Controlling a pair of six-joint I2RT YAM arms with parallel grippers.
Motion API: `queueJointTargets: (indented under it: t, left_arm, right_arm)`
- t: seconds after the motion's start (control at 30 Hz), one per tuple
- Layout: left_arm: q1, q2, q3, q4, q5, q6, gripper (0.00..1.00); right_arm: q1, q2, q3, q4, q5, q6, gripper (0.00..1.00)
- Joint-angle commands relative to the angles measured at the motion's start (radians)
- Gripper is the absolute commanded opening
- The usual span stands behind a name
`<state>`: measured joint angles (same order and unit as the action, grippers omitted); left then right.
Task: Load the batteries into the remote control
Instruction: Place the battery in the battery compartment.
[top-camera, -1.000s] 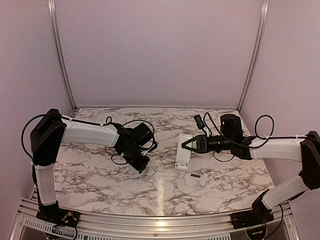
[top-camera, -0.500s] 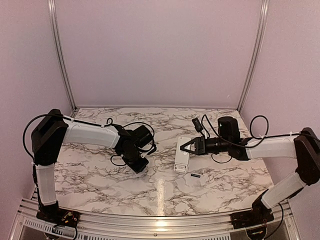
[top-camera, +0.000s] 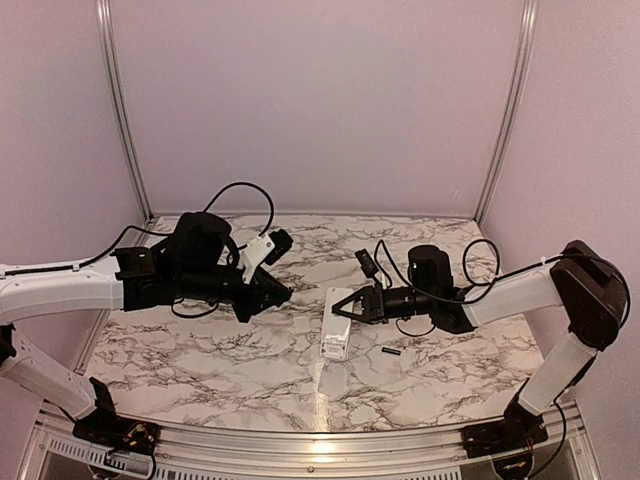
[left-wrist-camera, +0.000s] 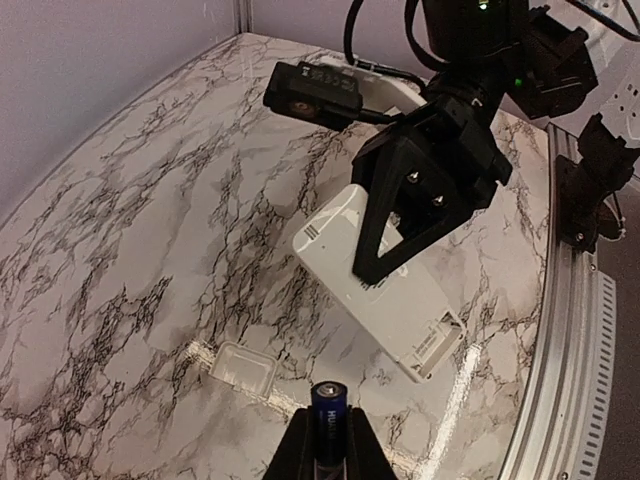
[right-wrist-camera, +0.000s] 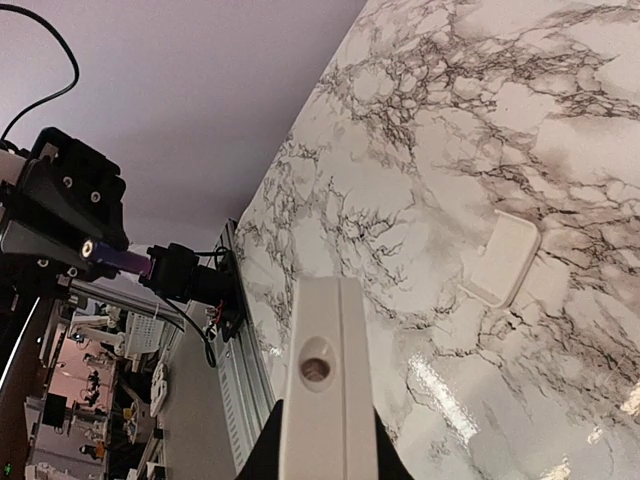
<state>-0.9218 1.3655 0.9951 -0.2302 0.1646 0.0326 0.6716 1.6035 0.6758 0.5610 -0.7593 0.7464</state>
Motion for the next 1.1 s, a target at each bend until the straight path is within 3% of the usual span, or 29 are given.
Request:
queueJointTargets:
  t: [0.0, 0.43, 1.07]
  left_arm:
    - [-0.064, -0.051, -0.066, 0.149, 0.078, 0.127, 0.00]
    - [-0.232, 0.078, 0.015, 0.061, 0.065, 0.370, 0.00]
    - [-0.250, 0.158, 0.034, 0.010, 0.002, 0.433, 0.00]
  right_arm:
    - [0.038, 0.040, 0.072, 0.104, -0.012, 0.057, 0.00]
    - [0.117, 0.112, 0.118, 0.232, -0.062, 0.156, 0.00]
    - [0.144, 0.098, 0.117, 0.267, -0.077, 0.185, 0.00]
